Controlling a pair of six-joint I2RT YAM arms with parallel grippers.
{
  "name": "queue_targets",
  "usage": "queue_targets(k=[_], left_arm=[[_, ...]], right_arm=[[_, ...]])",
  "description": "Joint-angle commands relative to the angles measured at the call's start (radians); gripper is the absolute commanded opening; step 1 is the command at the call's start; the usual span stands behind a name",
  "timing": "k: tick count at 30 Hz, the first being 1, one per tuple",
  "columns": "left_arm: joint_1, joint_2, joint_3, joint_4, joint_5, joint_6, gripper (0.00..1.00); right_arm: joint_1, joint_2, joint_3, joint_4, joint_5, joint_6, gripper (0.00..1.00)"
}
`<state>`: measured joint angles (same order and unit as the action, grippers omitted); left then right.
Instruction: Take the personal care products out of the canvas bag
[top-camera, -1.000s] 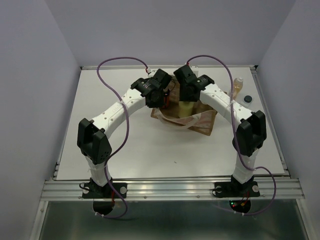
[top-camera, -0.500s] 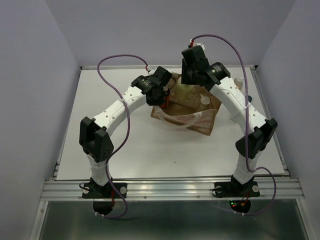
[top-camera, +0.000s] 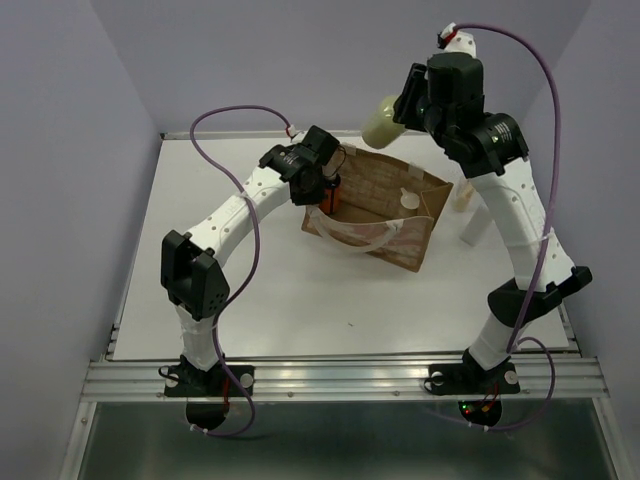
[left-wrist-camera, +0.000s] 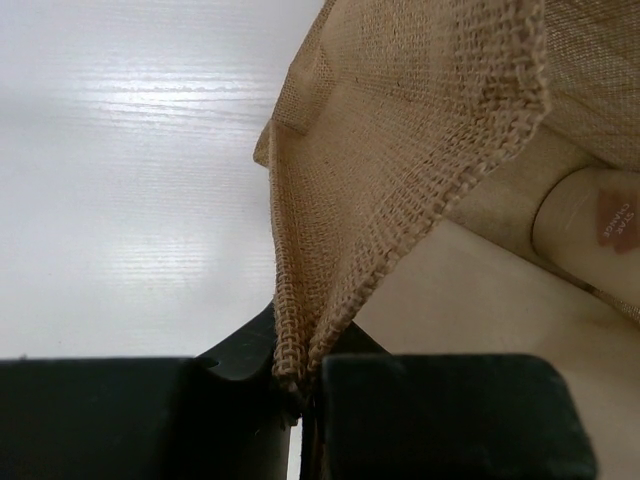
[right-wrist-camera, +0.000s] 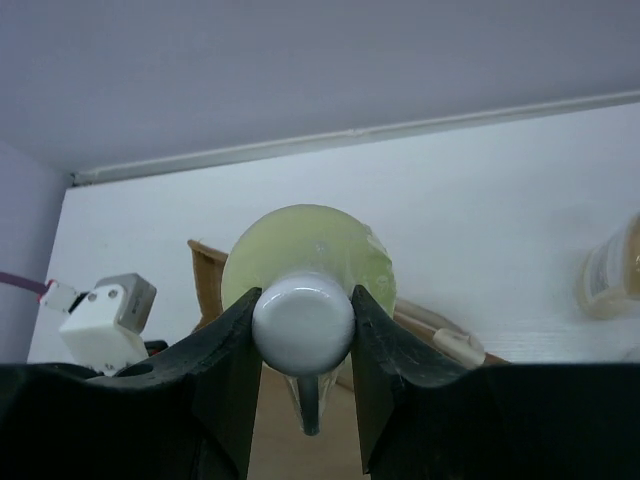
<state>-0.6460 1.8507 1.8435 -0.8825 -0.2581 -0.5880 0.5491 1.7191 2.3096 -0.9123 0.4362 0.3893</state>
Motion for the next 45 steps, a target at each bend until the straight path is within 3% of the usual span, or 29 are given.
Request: queue_targets(k=[1, 13, 19, 28, 34, 45], left_arm=[[0.006, -0.002, 0.025, 0.016, -0.013, 0.01, 0.0], [0.0, -0.036, -0.01, 0.027, -0.015, 0.01, 0.0], [-0.015, -0.038, -0.018, 0.027, -0.023, 0.013, 0.0], [-0.017, -0.047, -0.041, 0.025, -0.023, 0.007, 0.0], [-0.021, -0.044, -0.047, 0.022, -0.017, 0.005, 0.0], [-0.032, -0.041, -0.05, 0.014, -0.018, 0.004, 0.0]], right_arm=[[-0.049, -0.084, 0.089, 0.268, 0.059, 0.04, 0.01], [-0.216, -0.088, -0.015, 0.271, 0.237, -0.121, 0.01], [-0.27, -0.121, -0.2, 0.268, 0.158, -0.086, 0.01], [-0.328, -0.072, -0.326, 0.343, 0.075, -0.096, 0.01], [-0.362, 0.033, -0.372, 0.461, 0.041, -0.116, 0.01], [-0.38, 0.275, -0.348, 0.497, 0.015, -0.11, 0.02]])
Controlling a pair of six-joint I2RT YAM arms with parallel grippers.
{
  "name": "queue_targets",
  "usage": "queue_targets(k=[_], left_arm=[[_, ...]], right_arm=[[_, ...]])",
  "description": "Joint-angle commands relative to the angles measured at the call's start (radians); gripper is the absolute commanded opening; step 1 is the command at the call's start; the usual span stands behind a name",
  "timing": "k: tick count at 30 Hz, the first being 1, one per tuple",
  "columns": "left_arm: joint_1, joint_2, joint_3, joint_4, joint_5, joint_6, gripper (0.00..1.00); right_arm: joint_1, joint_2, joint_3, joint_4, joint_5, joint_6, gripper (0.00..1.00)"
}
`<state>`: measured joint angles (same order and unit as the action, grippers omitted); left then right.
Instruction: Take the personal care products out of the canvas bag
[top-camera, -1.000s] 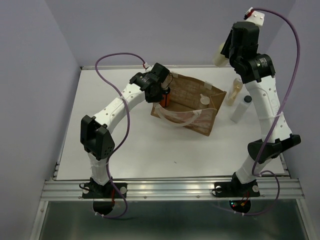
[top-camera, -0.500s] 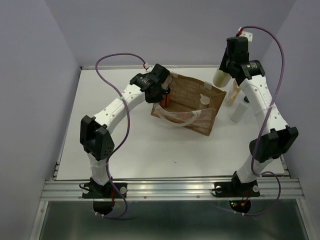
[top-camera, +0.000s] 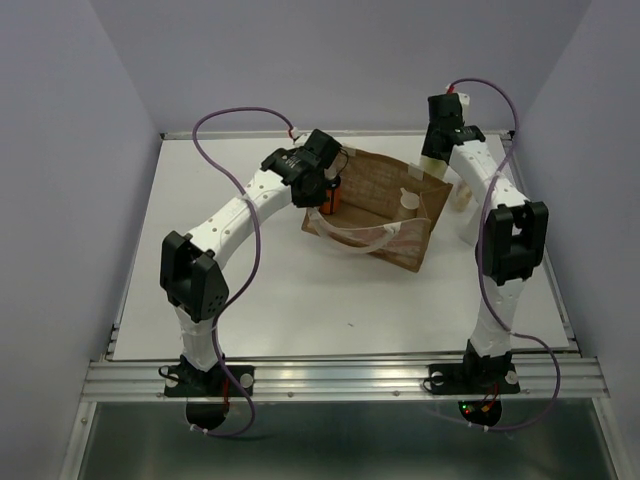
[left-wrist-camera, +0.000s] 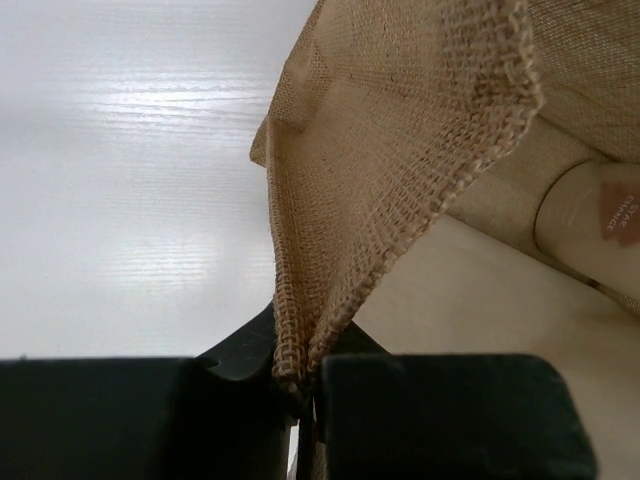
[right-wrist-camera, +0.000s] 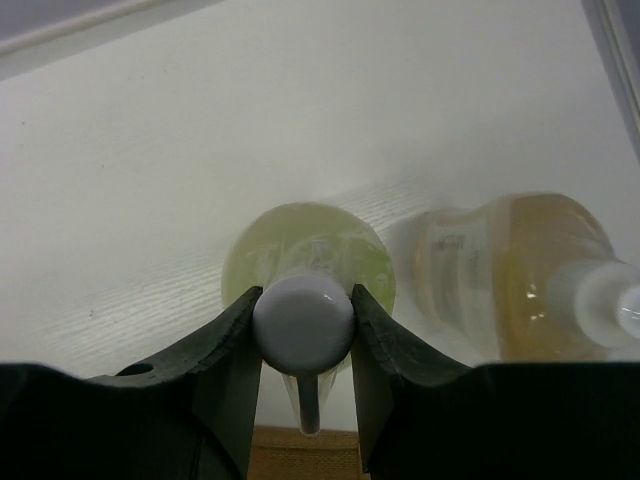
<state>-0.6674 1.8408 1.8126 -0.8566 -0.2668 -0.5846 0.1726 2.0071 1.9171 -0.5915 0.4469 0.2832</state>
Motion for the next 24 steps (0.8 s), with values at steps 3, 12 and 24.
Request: queue_targets(k=[3, 12, 24], left_arm=[[-0.015, -0.031, -0.018, -0.013, -0.014, 0.0, 0.0], [-0.038, -0.028, -0.007, -0.033, -0.052, -0.008, 0.0], [-0.047, -0.028, -0.009, -0.051, -0.083, -0.021, 0.0]], right_arm=[[-0.013, 0.025, 0.025, 0.176, -0.01, 0.01, 0.03], [-0.013, -0.008, -0.059, 0.147, 0.012, 0.057, 0.54], [-0.013, -0.12, 0.115, -0.008, -0.066, -0.005, 1.0]])
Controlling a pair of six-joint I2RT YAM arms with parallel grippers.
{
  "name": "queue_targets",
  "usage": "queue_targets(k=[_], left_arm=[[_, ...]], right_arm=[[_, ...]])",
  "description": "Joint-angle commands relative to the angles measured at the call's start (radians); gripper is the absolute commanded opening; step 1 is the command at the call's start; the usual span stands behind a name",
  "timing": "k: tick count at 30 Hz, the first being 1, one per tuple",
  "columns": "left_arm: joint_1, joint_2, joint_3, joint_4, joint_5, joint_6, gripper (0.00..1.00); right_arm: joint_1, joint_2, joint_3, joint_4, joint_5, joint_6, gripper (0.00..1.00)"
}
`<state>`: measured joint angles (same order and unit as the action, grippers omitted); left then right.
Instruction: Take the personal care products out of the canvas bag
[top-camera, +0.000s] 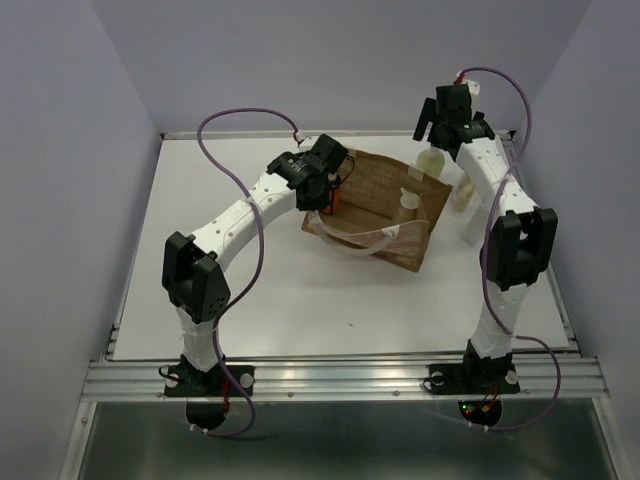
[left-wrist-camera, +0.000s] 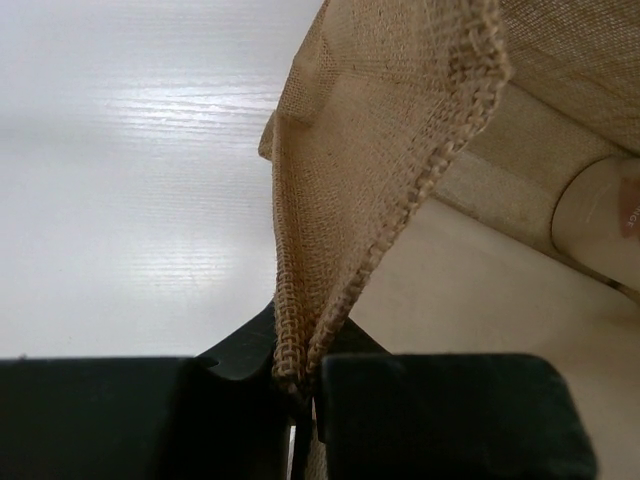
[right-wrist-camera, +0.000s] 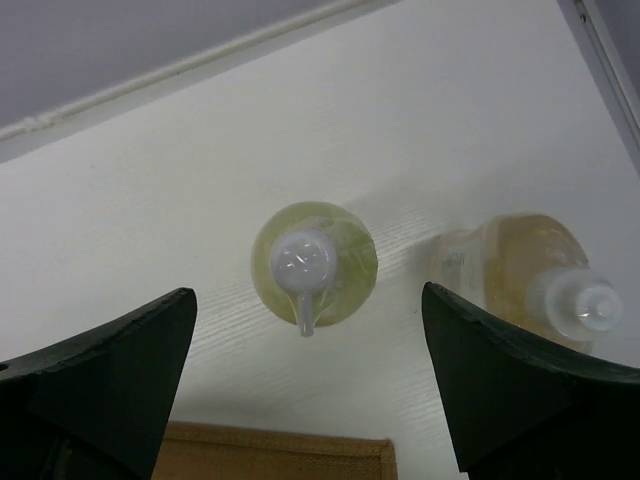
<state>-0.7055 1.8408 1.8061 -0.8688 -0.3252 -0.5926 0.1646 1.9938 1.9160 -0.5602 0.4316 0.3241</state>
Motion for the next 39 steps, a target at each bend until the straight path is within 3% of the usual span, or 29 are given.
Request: queue_targets(k=[1, 7, 10, 18, 22, 26, 30, 33, 39], left_arm=[[-0.009, -0.026, 0.008, -0.041, -0.026, -0.013, 0.0], [-0.011, -0.014, 0.033, -0.044, -0.028, -0.013, 0.0], [-0.011, -0.012, 0.033, -0.038, -0.025, -0.006, 0.0], [-0.003, 0.014, 0.061, -0.035, -0.035, 0.001, 0.0], [-0.003, 0.018, 0.064, -0.035, -0.034, 0.002, 0.0], [-0.003, 0.017, 0.062, -0.035, -0.032, -0.001, 0.0], [-0.005, 0.014, 0.055, -0.035, -0.028, -0.001, 0.0], [-0.005, 0.009, 0.045, -0.033, -0.028, -0.001, 0.0], [-0.005, -0.002, 0.029, -0.032, -0.029, -0.006, 0.0]], right_arm=[[-0.005, -0.116, 0.139, -0.058, -0.077, -0.056, 1.0], [-0.005, -0.22, 0.313, -0.259, -0.44, -0.062, 1.0], [-0.005, -0.277, 0.299, -0.354, -0.706, -0.007, 1.0], [0.026, -0.337, 0.302, -0.604, -0.996, -0.003, 1.0], [0.091, -0.299, 0.356, -0.745, -0.95, -0.054, 1.0], [0.136, -0.294, 0.307, -0.756, -0.864, -0.069, 1.0], [0.245, -0.231, 0.321, -0.771, -0.575, -0.057, 1.0], [0.256, -0.182, 0.365, -0.799, -0.362, -0.022, 1.0], [0.274, -0.179, 0.301, -0.828, -0.232, -0.014, 1.0]])
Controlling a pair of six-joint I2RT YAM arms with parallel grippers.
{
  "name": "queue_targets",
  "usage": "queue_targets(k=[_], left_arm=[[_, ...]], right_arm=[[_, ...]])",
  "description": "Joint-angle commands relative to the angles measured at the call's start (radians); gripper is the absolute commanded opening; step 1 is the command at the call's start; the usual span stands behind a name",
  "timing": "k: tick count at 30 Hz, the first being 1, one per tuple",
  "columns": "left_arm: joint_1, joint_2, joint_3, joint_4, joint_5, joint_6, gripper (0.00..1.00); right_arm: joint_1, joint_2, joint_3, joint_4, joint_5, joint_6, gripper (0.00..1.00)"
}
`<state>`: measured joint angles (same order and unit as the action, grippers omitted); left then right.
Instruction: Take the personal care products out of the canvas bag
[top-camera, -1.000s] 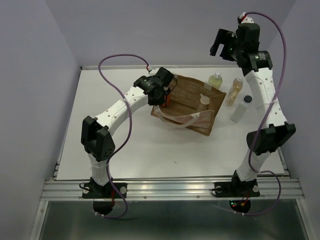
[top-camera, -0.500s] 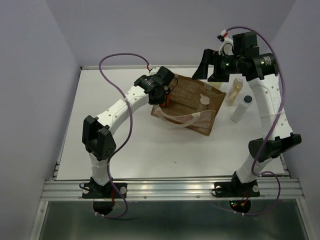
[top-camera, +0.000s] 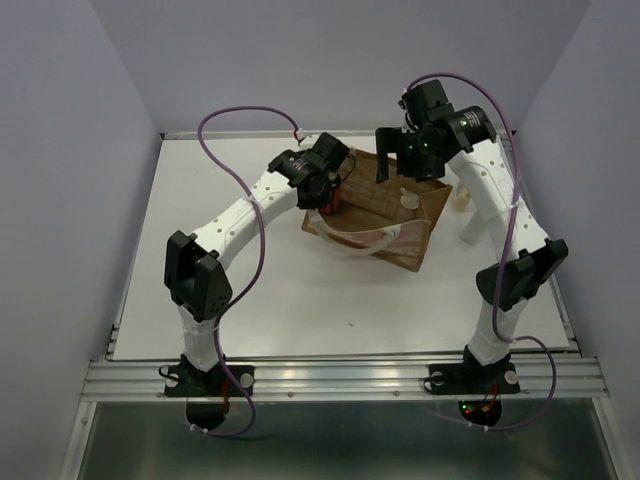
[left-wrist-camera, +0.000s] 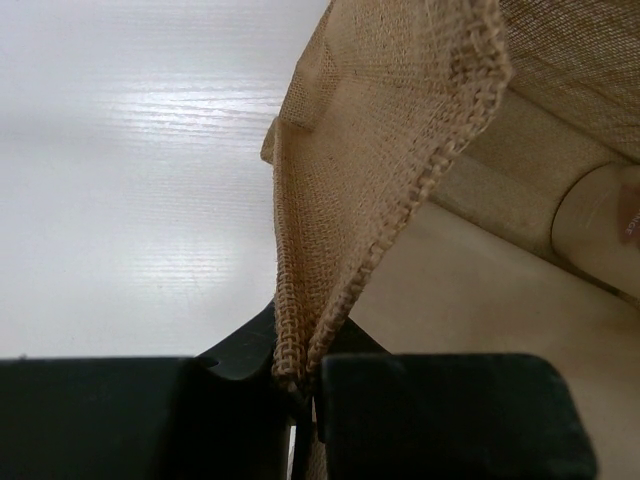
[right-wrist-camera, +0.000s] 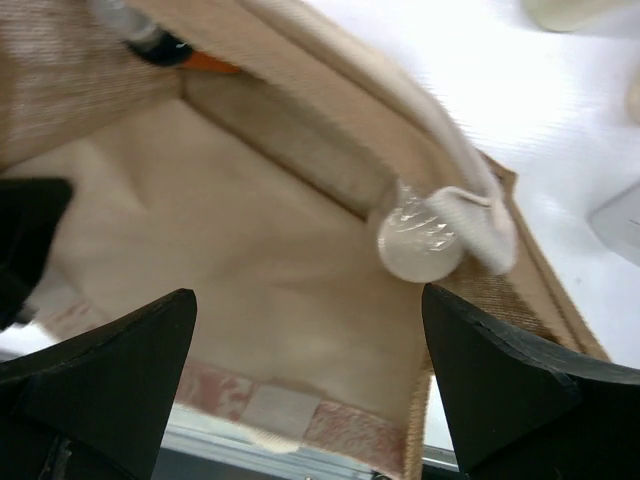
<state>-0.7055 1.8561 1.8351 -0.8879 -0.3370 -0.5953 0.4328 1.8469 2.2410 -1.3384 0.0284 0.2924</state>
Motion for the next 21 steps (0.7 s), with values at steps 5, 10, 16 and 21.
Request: queue_targets(k=[5, 10, 16, 21], left_arm=[[-0.003, -0.023, -0.01, -0.014, -0.022, -0.006, 0.0], [-0.003, -0.025, -0.016, -0.011, -0.013, -0.001, 0.0], [-0.003, -0.044, -0.045, -0.006, -0.019, -0.008, 0.0], [-0.005, -0.054, -0.056, -0.006, -0.02, -0.009, 0.0]], right_arm=[[0.017, -0.052, -0.122, -0.045, 0.275, 0.022, 1.0], [0.017, -0.072, -0.263, 0.08, 0.236, -0.002, 1.0], [0.017, -0.064, -0.337, 0.168, 0.206, -0.015, 1.0], [0.017, -0.086, -0.388, 0.177, 0.263, -0.013, 1.0]])
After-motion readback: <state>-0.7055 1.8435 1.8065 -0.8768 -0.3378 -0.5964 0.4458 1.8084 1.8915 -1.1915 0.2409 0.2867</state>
